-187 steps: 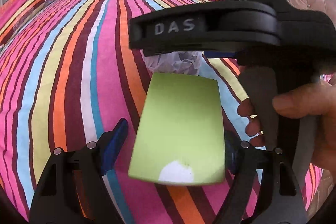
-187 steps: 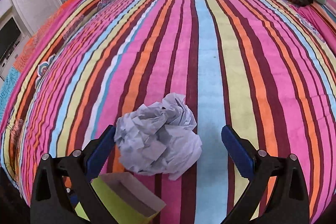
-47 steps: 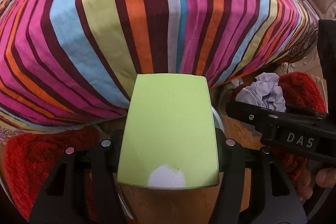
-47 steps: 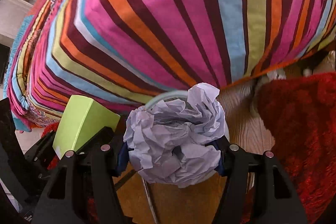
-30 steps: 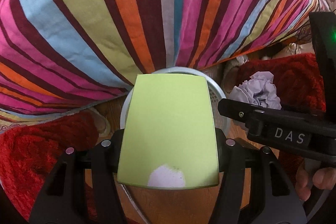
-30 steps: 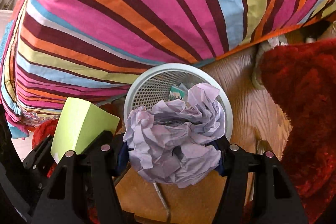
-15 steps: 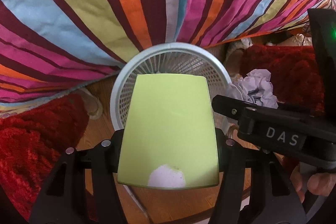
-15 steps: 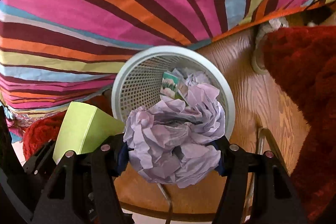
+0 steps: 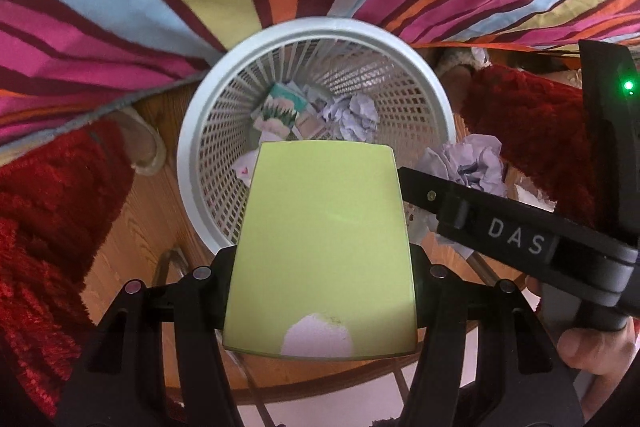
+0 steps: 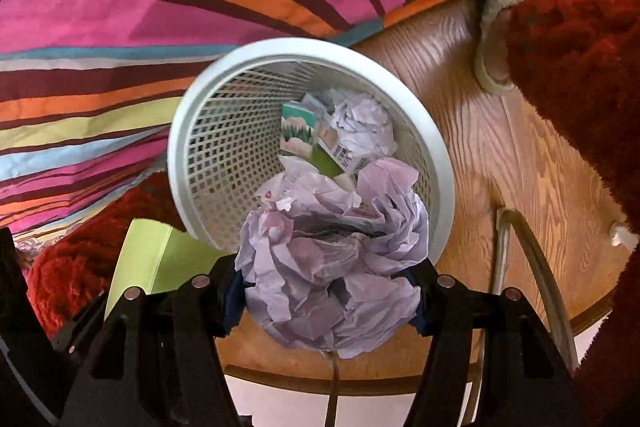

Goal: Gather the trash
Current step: 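Open both tools to drop the green box and paper ball into the wastebasket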

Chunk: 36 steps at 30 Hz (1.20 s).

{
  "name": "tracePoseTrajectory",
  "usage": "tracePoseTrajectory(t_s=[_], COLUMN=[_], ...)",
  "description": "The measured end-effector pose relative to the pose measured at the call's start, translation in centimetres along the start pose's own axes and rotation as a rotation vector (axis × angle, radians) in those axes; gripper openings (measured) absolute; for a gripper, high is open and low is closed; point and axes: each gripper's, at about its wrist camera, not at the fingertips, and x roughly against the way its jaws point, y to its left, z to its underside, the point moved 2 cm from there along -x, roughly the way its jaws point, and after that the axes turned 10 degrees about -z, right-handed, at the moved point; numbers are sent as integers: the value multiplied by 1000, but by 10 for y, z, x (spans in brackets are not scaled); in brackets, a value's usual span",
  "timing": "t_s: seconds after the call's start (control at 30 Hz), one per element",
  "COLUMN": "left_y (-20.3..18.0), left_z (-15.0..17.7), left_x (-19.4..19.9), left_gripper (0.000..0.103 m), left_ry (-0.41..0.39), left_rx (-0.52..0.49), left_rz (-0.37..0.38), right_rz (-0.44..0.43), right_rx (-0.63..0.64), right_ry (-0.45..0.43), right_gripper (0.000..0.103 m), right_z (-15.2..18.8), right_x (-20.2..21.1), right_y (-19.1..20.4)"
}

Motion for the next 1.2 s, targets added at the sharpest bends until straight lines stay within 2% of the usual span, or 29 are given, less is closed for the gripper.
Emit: tracePoseTrajectory(t_s=[0.37,1.07,1.1,1.13,1.17,1.2], left_y=[0,3,2,2,3,3], left_z=[-1,-1,-1,0,0,0], left_x=[-19,-40,-42,-43,-45,-46], left_gripper=[58,59,60,70,80,83], left_ry=[81,178,185,194,202,208], left_rx=[8,44,45,46,48,48], left_rz=[11,37,37,38,39,38], right_rz=[-2,12,16,19,22,28], right_rx=[-20,-19,-19,-18,-18,-16], right_ry=[40,75,76,75,73,64], right_gripper=[59,60,61,63,70,76], right_z=[-1,-3,-4,-4,-4,-4], right_x=[-12,-23,-25,-24,-25,-25], right_y=[-9,-8,-9,-8,-7,-7])
